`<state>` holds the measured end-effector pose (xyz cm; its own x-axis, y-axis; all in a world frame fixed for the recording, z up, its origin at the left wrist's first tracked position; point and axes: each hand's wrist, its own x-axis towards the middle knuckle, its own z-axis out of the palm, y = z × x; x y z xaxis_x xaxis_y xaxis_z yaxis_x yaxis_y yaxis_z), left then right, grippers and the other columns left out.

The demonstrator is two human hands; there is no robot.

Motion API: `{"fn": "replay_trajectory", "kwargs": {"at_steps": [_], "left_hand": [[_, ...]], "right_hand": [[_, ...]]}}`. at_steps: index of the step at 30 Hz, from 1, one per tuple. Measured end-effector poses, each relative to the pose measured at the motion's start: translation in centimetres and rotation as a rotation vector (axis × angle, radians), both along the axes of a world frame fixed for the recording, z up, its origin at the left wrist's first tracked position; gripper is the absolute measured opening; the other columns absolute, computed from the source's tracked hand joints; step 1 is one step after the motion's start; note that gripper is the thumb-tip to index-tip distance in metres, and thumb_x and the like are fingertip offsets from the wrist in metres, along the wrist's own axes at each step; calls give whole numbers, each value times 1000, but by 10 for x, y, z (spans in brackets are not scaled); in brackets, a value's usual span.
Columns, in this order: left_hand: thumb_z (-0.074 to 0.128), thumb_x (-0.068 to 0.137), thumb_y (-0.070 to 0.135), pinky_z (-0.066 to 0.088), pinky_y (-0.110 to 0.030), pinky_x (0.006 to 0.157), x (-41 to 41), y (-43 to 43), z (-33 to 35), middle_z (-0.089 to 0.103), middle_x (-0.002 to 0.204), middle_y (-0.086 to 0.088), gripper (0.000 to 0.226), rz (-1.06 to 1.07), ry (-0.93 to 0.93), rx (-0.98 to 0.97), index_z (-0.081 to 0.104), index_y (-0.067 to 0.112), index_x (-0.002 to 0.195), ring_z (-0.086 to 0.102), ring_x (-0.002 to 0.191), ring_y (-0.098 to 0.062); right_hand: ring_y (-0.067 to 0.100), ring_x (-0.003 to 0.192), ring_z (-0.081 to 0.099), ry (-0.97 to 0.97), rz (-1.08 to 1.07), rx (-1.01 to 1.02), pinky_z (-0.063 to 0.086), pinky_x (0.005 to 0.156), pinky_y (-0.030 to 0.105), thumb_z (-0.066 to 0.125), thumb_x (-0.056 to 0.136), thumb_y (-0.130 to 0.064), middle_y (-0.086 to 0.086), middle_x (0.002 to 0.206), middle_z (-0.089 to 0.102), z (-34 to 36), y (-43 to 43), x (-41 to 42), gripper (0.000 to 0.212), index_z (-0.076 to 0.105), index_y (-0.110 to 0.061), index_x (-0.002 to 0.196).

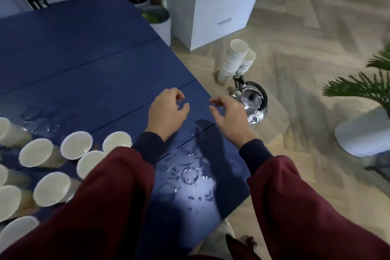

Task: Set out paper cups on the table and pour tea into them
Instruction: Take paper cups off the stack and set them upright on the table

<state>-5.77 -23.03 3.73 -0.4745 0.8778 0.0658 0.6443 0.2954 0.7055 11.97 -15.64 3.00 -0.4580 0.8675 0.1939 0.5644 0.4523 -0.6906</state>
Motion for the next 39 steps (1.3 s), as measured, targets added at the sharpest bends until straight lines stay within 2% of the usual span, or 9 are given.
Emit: {"fn": "replay_trajectory", "kwargs": {"at_steps": [5,8,19,23,25,27,31,34,39], "left_hand": [[67,87,24,53,-42,85,41,100,-13,64,102,1,15,4,-73,-79,61,17,99,62,87,-20],[66,85,18,52,-43,87,57,149,-19,64,103,-2,19,-11,-91,-141,61,13,102,61,89,-24],[66,83,23,47,-38,79,74,277,-59,55,101,-3,19,-12,-112,-244,50,20,92,55,90,-22],[61,70,43,51,-38,71,67,307,-90,57,102,-2,43,2,-83,-266,50,13,98,60,87,-21],[72,68,29,53,-42,76,59,320,-106,58,111,-7,55,1,-88,-255,51,11,116,62,92,-26],[72,64,17,54,-41,76,56,331,-117,64,105,-6,57,-45,-148,-253,53,13,117,64,90,-25],[65,53,40,56,-34,71,56,346,-136,69,93,7,62,-33,-309,-229,60,22,112,68,84,-15],[56,48,52,46,-21,65,63,350,-136,65,82,11,68,-4,-367,-176,66,15,105,62,75,-7],[80,60,42,56,-33,80,56,340,-137,71,101,10,61,21,-363,-121,62,25,115,67,91,-5]], "right_hand": [[23,93,67,-16,6,-31,49,86,30,65,88,-12,6,103,73,-10,98,26,18,73,-8,104],[27,93,67,-17,-11,-49,52,86,41,63,87,-15,10,101,72,-16,148,41,20,71,-8,104],[27,97,62,8,0,-22,53,84,40,64,84,-9,13,130,47,-24,269,30,54,54,-14,137],[26,99,61,40,21,22,56,80,44,70,81,-13,14,126,52,-38,290,21,44,63,-9,124],[25,98,62,60,21,74,55,74,40,74,81,-17,15,122,56,-46,298,17,34,69,-5,112],[23,98,62,68,18,91,51,72,34,77,81,-20,13,120,58,-52,304,16,27,71,-6,104],[22,100,64,71,-2,95,47,76,27,78,83,-25,8,116,61,-61,314,18,19,70,-9,91],[21,94,64,77,-22,70,51,75,32,79,82,-25,7,114,63,-66,316,19,20,70,-9,88],[22,92,64,132,7,61,56,72,44,81,83,-23,6,111,62,-64,313,17,22,68,-7,89]]}}
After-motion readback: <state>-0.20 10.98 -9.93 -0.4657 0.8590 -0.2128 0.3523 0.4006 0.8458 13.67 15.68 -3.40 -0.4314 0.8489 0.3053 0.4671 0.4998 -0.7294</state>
